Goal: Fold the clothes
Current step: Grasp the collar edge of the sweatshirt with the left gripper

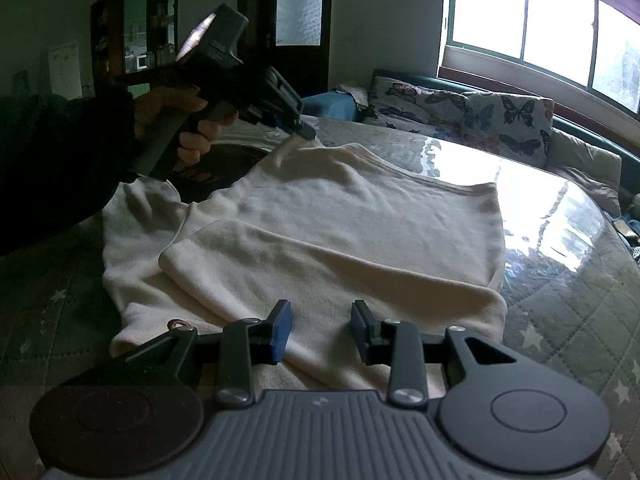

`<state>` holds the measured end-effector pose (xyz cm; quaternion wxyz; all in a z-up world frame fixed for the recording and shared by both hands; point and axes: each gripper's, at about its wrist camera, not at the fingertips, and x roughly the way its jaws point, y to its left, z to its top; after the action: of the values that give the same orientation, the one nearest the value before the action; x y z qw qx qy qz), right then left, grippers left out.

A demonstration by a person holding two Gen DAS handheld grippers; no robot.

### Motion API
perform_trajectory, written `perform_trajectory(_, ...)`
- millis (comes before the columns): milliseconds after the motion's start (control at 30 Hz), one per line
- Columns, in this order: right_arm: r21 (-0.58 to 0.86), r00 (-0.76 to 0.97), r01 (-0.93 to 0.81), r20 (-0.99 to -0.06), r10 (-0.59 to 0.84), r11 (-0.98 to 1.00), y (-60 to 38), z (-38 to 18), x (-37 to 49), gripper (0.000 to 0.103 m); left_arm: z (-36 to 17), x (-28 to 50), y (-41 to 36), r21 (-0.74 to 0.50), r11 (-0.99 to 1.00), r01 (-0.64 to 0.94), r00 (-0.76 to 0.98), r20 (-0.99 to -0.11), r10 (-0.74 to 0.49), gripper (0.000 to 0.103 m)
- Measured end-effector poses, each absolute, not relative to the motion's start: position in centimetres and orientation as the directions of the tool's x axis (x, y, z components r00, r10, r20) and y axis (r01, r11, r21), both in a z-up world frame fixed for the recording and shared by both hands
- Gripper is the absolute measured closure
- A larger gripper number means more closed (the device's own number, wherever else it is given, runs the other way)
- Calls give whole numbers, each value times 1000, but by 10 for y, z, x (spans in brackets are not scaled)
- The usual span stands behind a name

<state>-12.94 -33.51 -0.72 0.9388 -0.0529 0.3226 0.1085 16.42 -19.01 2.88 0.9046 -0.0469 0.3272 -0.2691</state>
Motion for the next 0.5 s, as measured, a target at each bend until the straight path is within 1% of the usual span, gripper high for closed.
perform_trajectory(100, -30, 770, -237, -615, 169, 971, -335, -8, -130, 70, 40, 137, -190, -234, 798, 556, 643, -487, -591, 95)
perform_trajectory(200, -30, 771, -236, -614, 169, 971, -335, -8, -130, 70, 45, 102, -196, -175, 701, 692, 578, -447, -683, 95)
perform_trajectory(333, -29, 772, -236, -613, 169, 971, -335, -8, -130, 70, 36, 62, -213, -56, 565, 823, 472, -486, -736, 94)
perform_trajectory(400, -29, 772, -236, -612, 169, 971, -335, -9, -129, 70, 29, 48, -221, 8, 522, 853, 452, -511, -731, 94)
perform_trajectory(500, -28, 773, -233, -612, 168, 972, -334, -9, -129, 70, 20, 38, -229, 51, 499, 865, 445, -535, -718, 93)
